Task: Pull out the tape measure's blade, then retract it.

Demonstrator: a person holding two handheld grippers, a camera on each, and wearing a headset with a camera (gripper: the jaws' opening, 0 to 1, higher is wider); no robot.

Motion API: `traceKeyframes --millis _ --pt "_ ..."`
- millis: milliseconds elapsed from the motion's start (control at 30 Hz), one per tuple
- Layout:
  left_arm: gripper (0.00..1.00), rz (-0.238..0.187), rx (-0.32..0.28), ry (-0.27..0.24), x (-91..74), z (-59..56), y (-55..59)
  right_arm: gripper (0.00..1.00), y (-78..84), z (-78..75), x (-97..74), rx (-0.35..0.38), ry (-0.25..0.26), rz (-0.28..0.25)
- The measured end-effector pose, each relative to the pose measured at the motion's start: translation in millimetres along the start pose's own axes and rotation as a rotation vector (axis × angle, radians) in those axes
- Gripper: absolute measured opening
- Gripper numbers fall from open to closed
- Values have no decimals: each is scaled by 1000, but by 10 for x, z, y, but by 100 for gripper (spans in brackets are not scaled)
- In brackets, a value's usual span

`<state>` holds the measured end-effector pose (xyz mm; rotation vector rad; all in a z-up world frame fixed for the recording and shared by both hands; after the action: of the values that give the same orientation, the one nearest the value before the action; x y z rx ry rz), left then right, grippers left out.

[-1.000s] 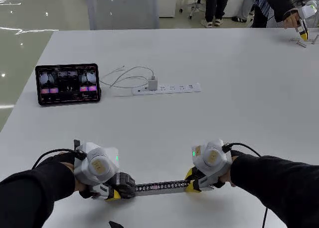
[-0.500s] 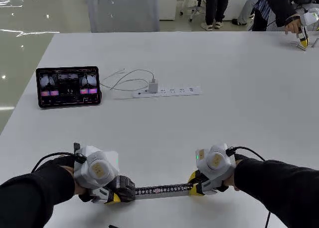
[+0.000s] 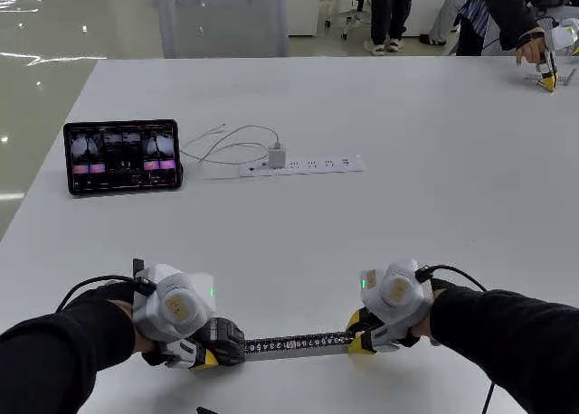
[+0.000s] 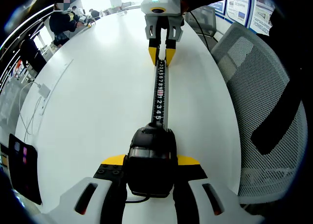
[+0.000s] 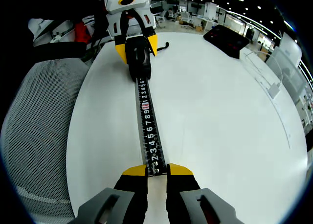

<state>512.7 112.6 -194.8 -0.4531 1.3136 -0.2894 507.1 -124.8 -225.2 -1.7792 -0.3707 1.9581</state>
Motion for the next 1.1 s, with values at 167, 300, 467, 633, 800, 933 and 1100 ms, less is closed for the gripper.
traceKeyframes --millis 167,300,467,633,800,933,1100 --pt "30 0 0 1 2 0 2 9 25 -4 -16 -3 -1 5" --pt "30 -1 -1 0 1 0 1 9 49 -14 -33 -3 -3 10" --pt "30 -2 -2 1 0 -1 -2 9 72 -12 -49 3 -1 11" --pt "30 -3 -2 0 -1 -1 -4 9 94 -16 -63 6 -1 11" --pt "30 -2 -2 0 -3 -2 -6 9 115 -15 -78 10 1 12" --pt "30 -2 -3 0 0 0 -6 9 133 -17 -88 11 1 13" --pt "30 -1 -3 -1 1 1 -6 9 155 -26 -98 20 1 7"
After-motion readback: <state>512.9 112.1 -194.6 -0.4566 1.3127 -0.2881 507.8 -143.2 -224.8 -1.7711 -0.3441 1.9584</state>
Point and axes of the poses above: the centre of the closed fingertips' face, and the gripper's own axes: x roughly forward along the fingers, z roughly to its left, y roughly out of its underside, the point moved 5 cm from there along -x, roughly backward along the fingers, and after that the axes turned 6 degrees about -y, right-handed, at the moved point
